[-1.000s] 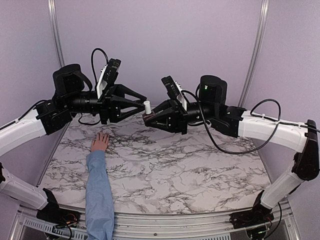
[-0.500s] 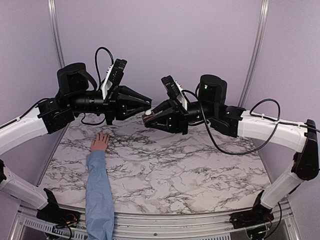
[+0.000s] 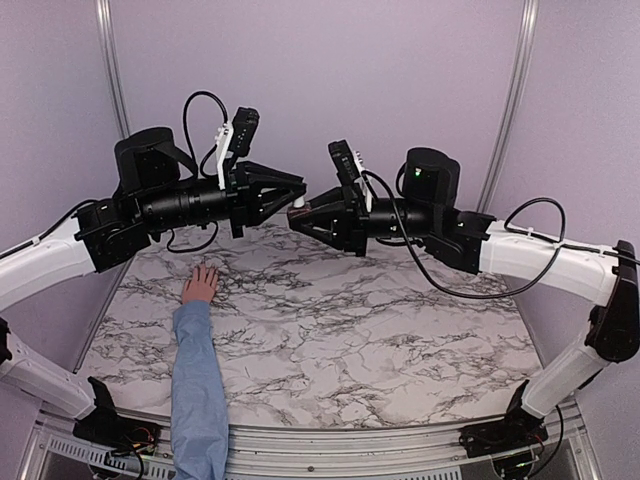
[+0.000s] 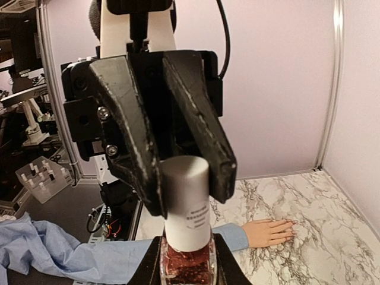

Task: Paint the nails
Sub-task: Unscrew the nail polish bottle.

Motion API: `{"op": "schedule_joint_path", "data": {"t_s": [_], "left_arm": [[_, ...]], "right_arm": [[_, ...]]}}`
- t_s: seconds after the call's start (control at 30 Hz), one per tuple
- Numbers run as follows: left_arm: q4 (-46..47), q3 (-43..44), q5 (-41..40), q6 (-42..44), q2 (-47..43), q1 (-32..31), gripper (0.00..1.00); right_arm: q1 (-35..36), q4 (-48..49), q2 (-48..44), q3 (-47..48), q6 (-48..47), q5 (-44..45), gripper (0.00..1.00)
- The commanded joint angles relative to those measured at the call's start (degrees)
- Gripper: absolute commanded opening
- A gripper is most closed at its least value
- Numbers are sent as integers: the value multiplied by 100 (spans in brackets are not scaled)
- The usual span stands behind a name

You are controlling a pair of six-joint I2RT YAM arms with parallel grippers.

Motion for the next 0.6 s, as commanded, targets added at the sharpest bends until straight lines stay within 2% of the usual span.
{"op": "schedule_joint_path", "data": {"t_s": [0.0, 0.27, 0.4, 0.57], "left_arm": [[87, -92, -1147, -295, 84, -102, 0], [67, -135, -2893, -655, 309, -301, 0], [172, -168, -3518, -803, 443, -506, 0], [185, 24, -5035, -1240, 796, -912, 0]], "right_arm": [[28, 6, -60, 181, -72, 1294, 0], [226, -128, 222, 421, -464, 3085, 0], [411, -172, 455, 584, -777, 3869, 0], [620, -98, 743, 781, -951, 4758, 0]]}}
